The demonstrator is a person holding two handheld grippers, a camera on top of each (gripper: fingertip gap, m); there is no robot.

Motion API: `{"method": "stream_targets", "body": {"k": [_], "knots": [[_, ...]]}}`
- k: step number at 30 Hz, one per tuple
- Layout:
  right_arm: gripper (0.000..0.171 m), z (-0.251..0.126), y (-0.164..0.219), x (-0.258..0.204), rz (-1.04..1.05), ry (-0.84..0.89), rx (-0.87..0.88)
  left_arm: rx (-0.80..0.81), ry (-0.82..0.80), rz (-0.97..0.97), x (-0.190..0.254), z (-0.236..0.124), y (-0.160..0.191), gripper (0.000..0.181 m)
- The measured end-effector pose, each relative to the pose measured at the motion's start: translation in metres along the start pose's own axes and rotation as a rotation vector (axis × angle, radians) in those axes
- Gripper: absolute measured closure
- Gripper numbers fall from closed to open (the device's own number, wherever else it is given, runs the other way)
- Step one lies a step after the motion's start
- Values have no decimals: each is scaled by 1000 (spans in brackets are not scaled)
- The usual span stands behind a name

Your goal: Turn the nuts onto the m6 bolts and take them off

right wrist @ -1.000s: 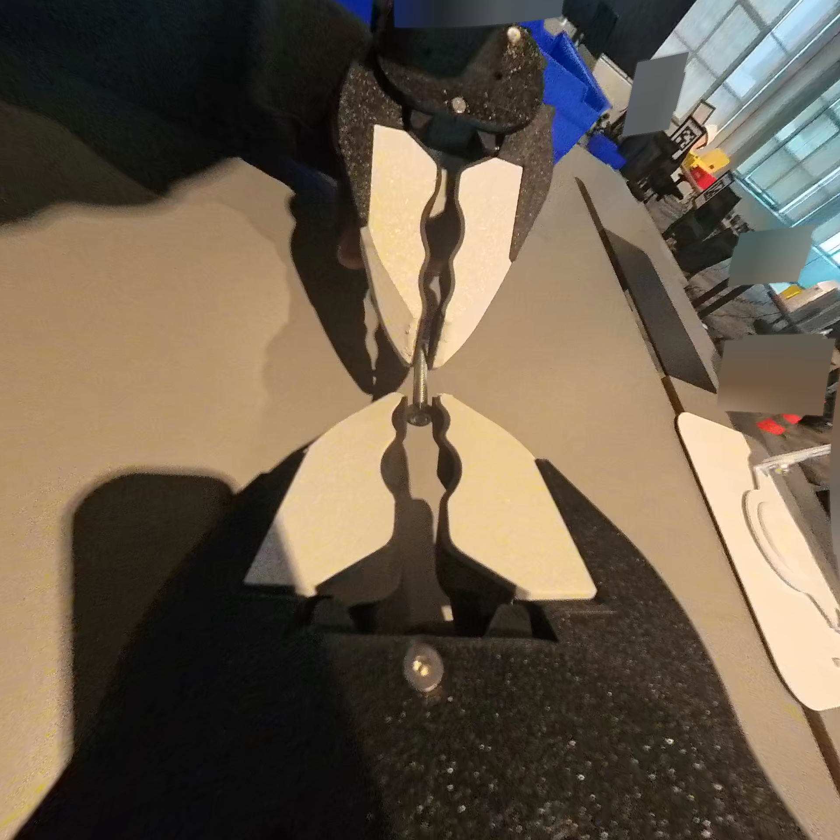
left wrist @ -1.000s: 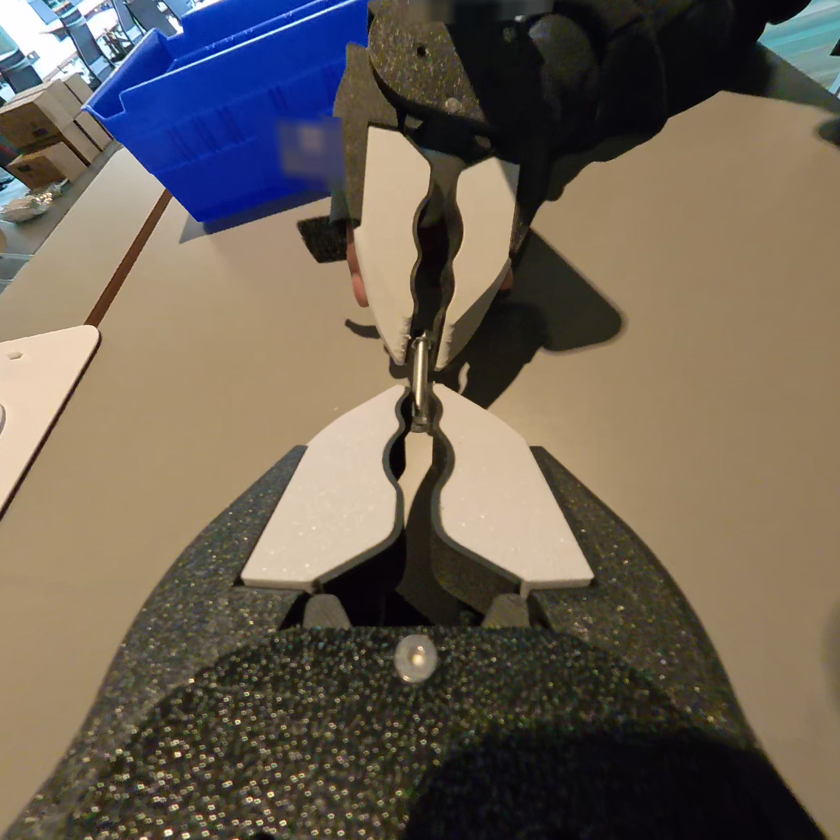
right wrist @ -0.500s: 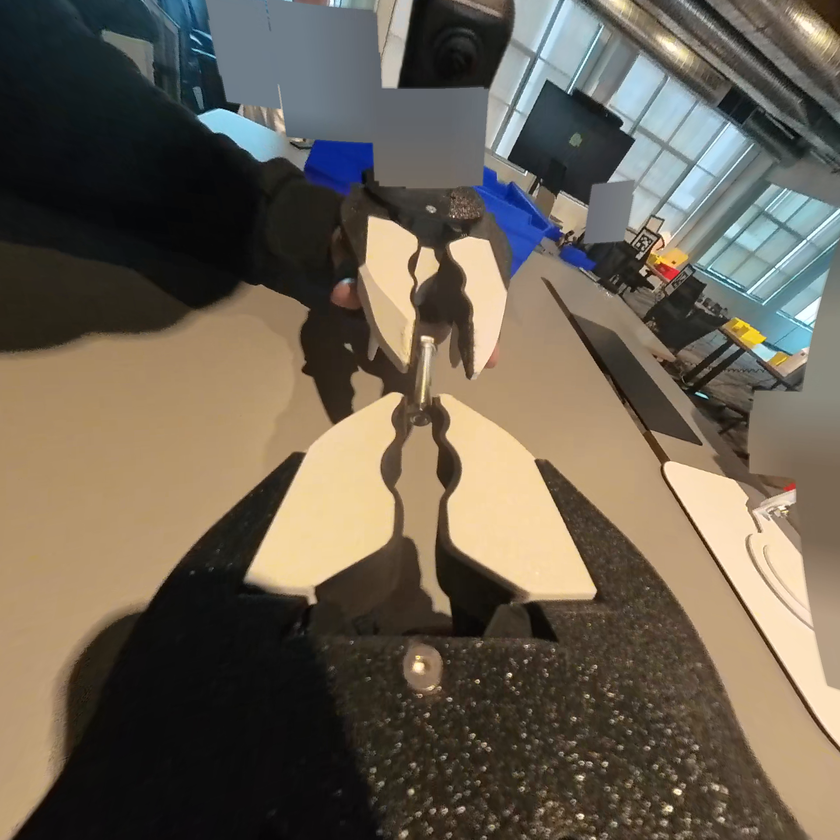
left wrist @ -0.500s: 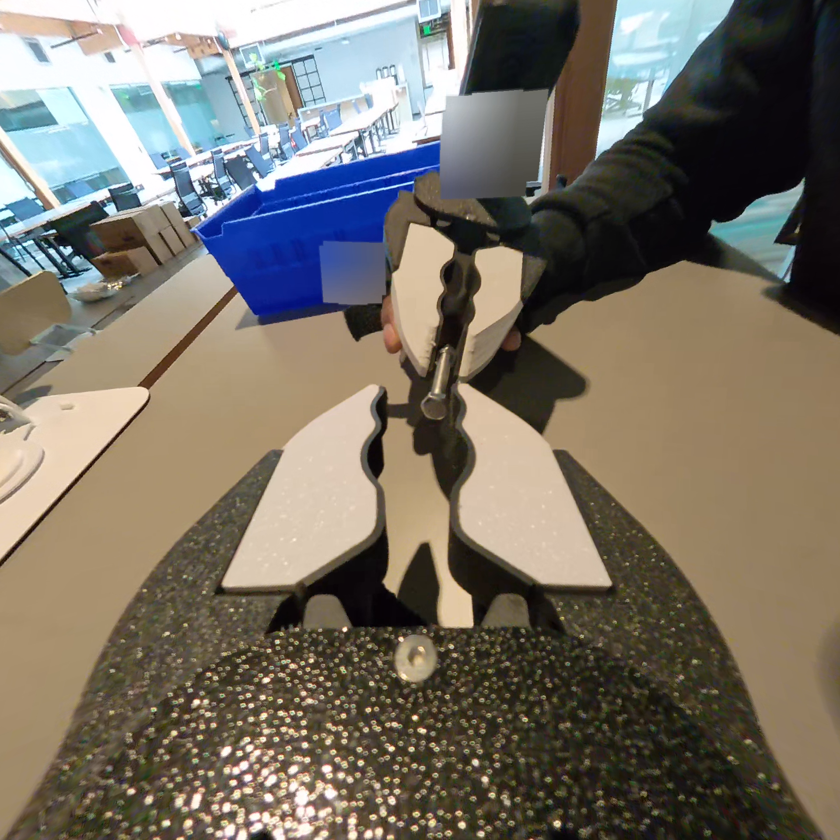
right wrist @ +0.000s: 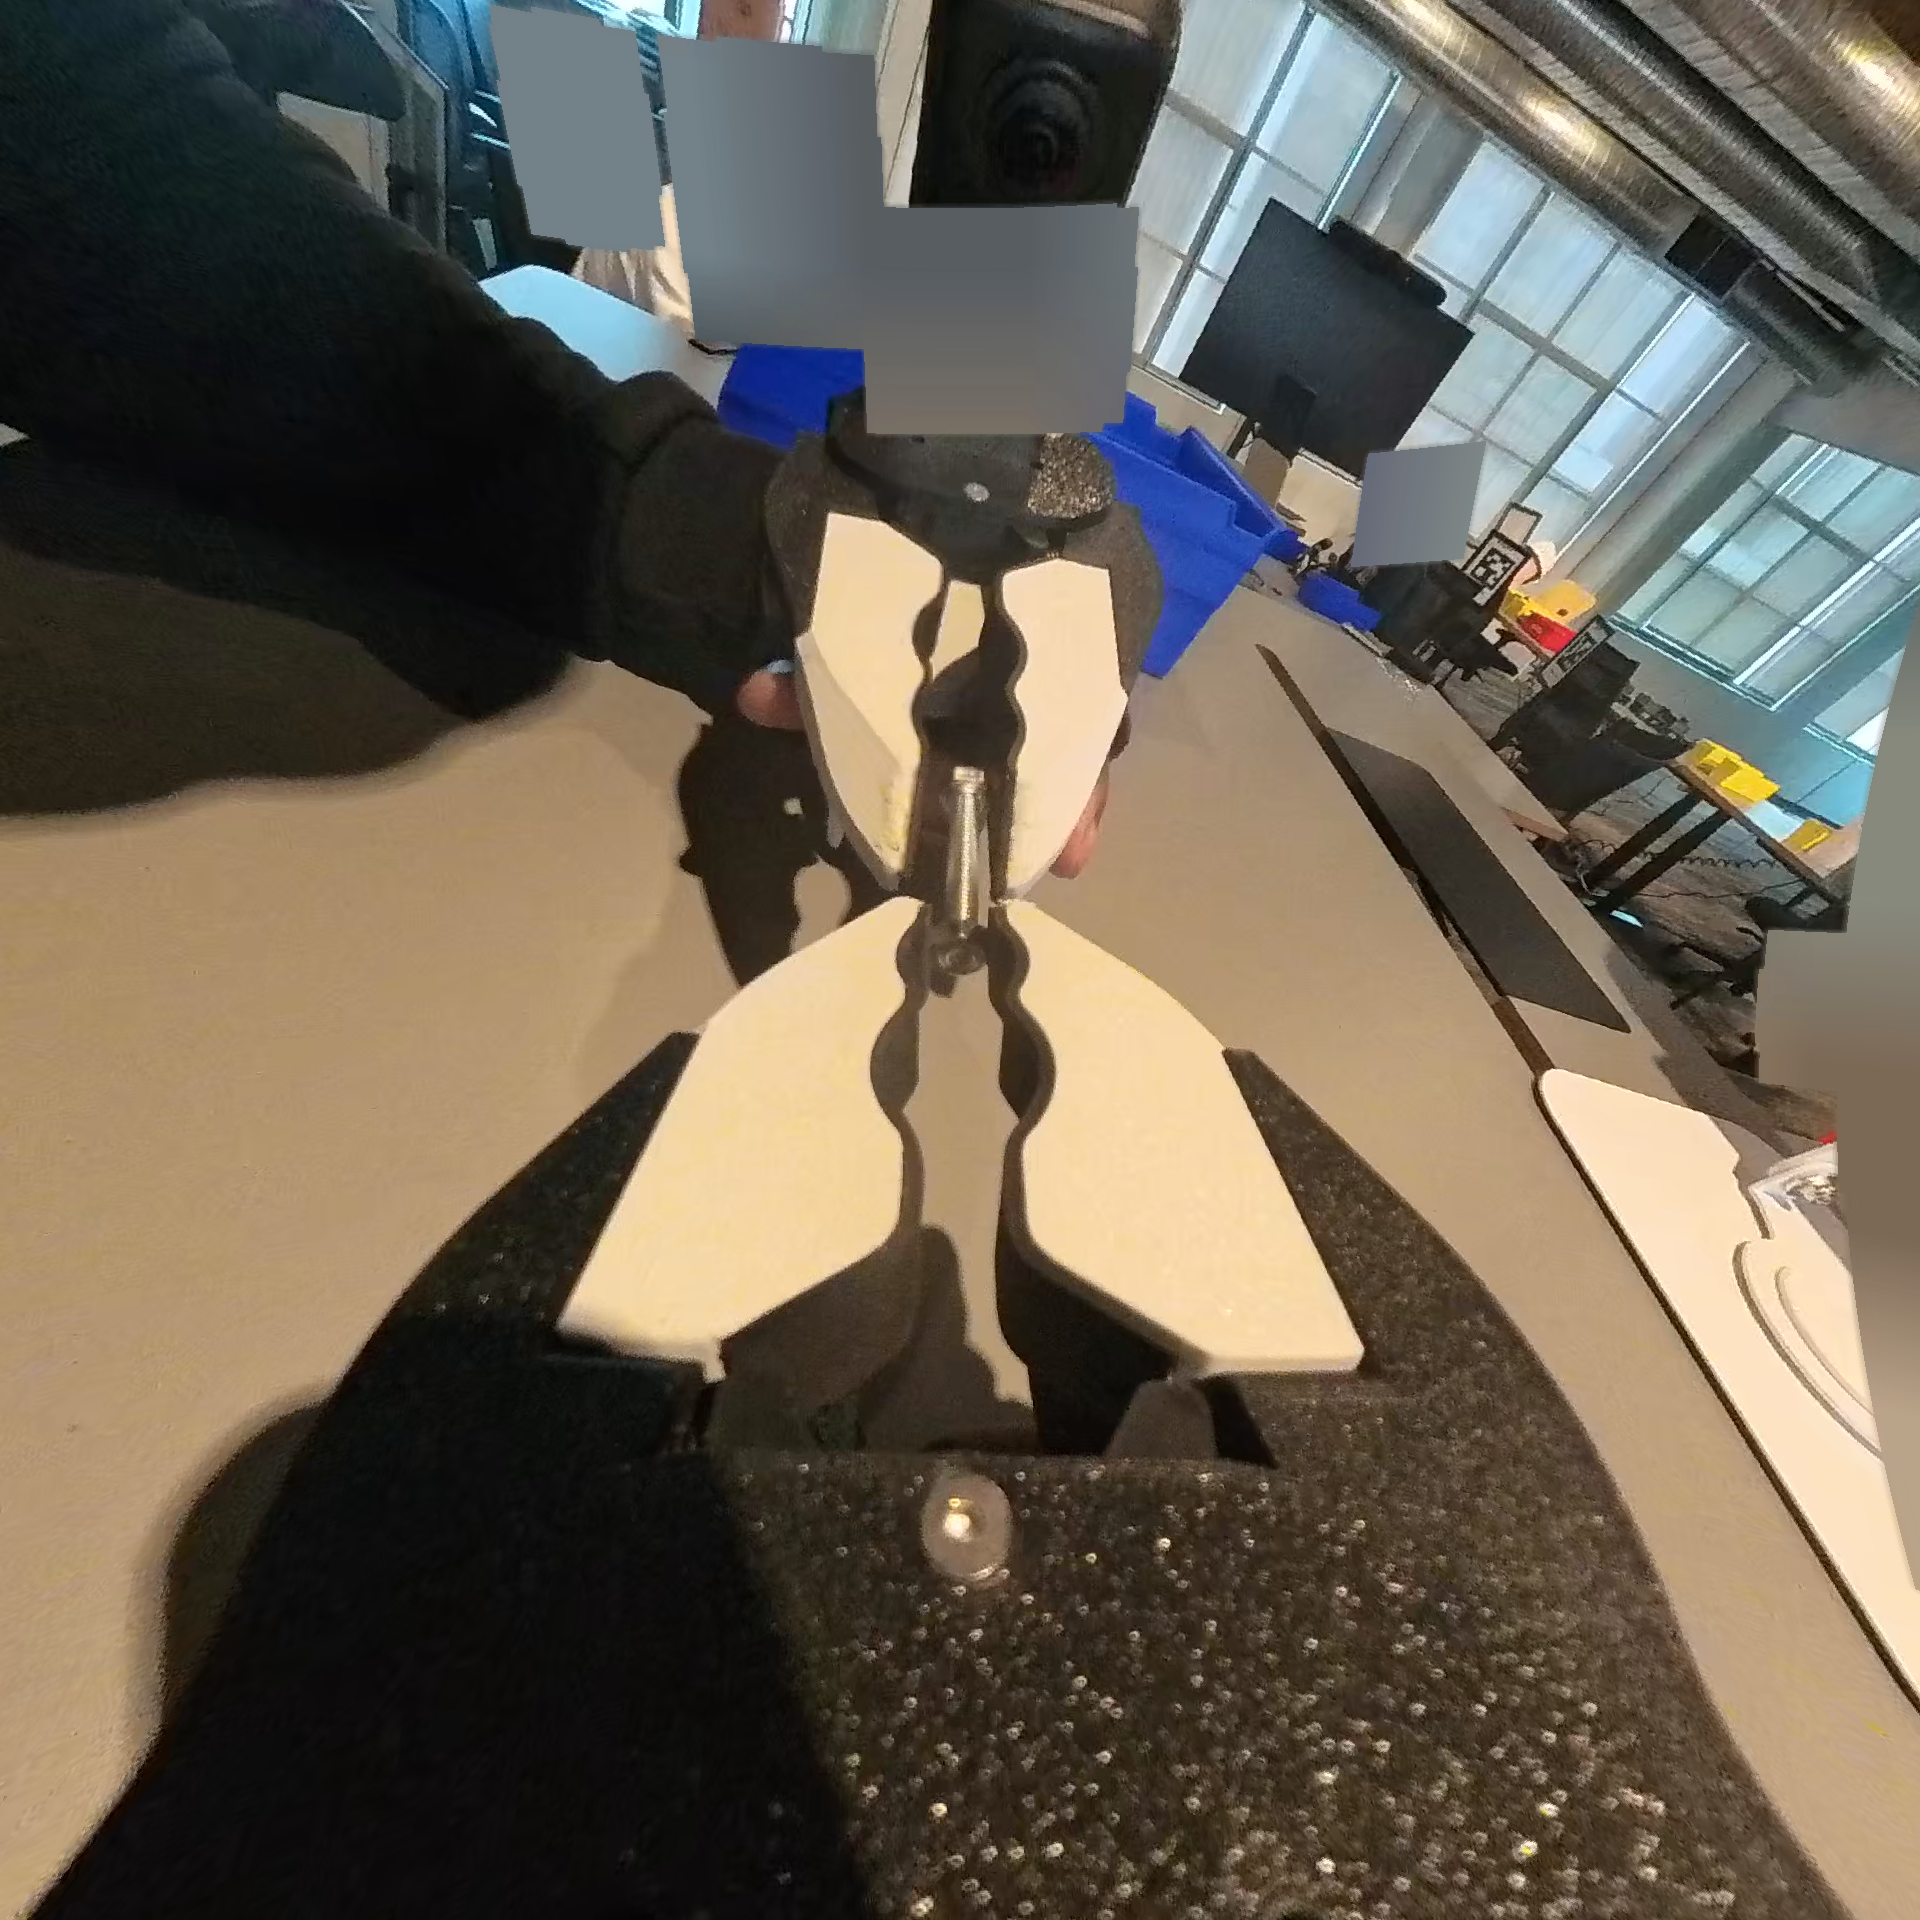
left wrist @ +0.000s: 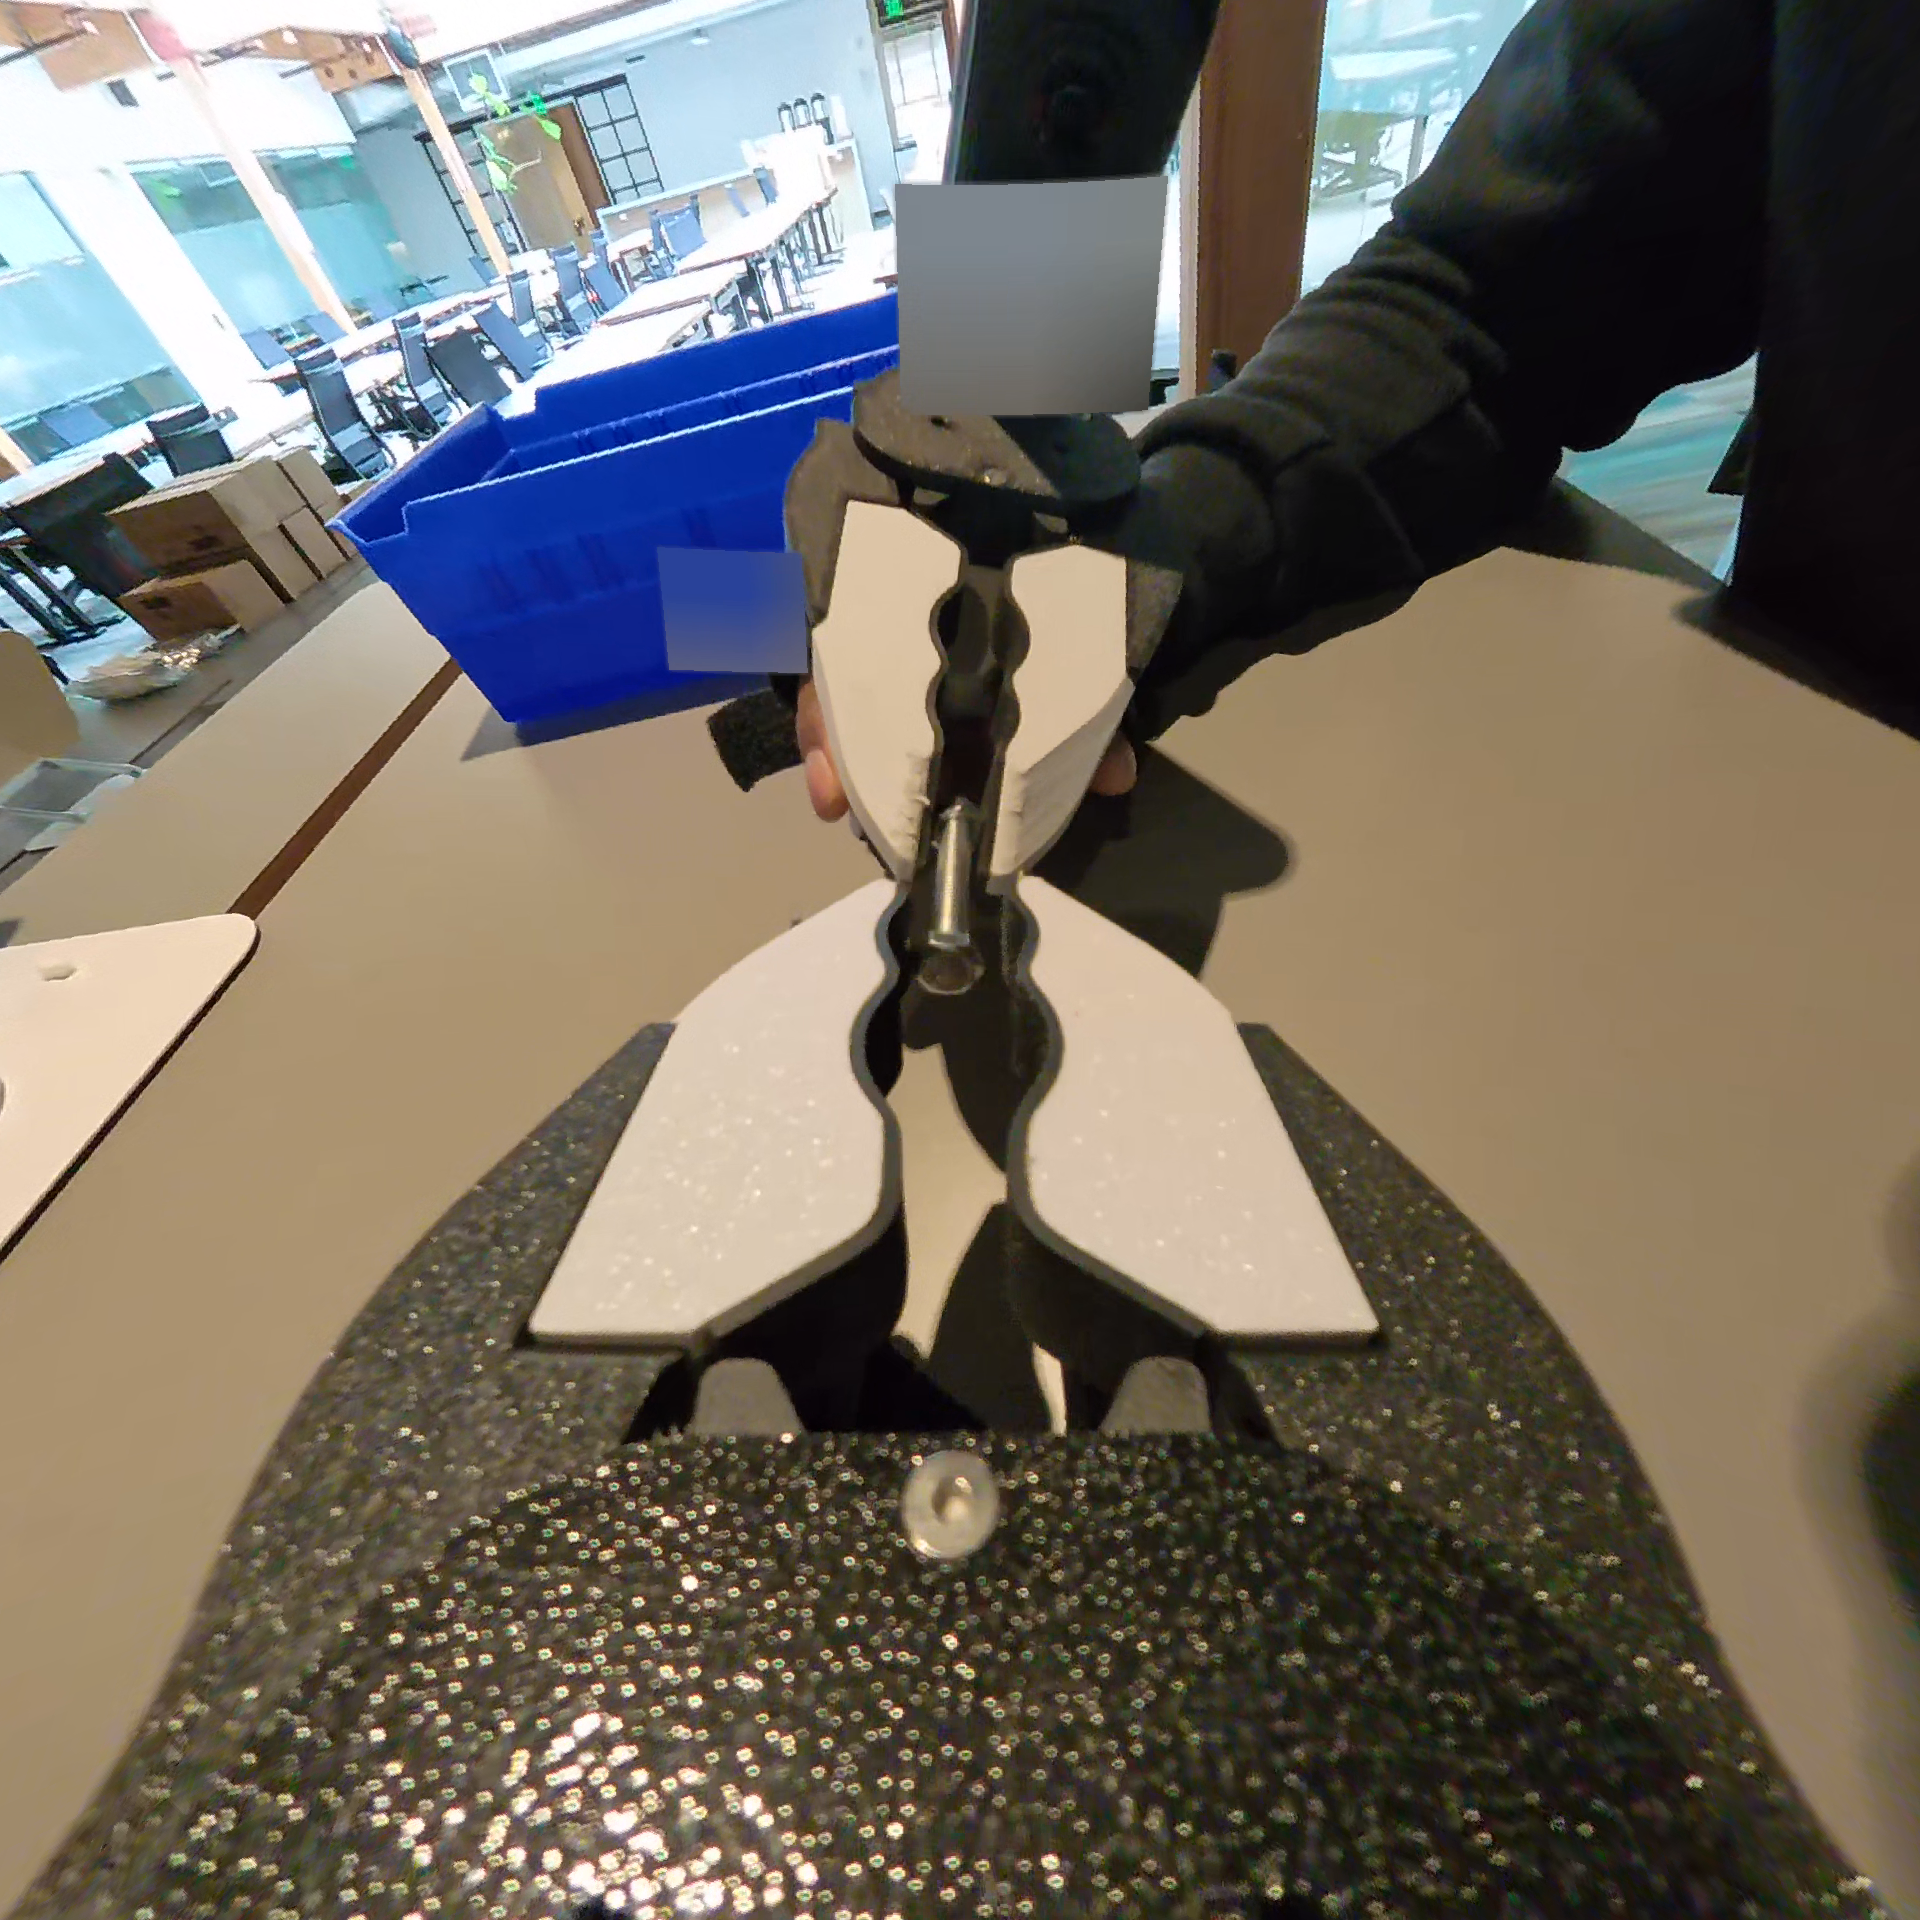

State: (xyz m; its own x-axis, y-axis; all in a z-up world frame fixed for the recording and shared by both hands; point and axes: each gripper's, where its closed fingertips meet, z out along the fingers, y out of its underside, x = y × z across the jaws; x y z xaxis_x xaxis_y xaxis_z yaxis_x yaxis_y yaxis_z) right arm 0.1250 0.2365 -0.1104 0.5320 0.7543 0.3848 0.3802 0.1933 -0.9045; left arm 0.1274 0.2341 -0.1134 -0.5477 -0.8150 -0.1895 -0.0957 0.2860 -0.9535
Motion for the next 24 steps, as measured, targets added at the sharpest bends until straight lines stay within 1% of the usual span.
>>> {"method": "stream_targets", "body": {"k": [16, 22, 24], "knots": [[161, 2, 0, -2, -13, -13, -3, -5, 2, 5, 1, 1, 0, 171], [161, 3, 2, -2, -15, -5, -16, 16, 3, 9, 1, 1, -2, 173], [155, 2, 1, 0, -14, 11, -10, 21, -4, 0, -1, 1, -3, 172]]}}
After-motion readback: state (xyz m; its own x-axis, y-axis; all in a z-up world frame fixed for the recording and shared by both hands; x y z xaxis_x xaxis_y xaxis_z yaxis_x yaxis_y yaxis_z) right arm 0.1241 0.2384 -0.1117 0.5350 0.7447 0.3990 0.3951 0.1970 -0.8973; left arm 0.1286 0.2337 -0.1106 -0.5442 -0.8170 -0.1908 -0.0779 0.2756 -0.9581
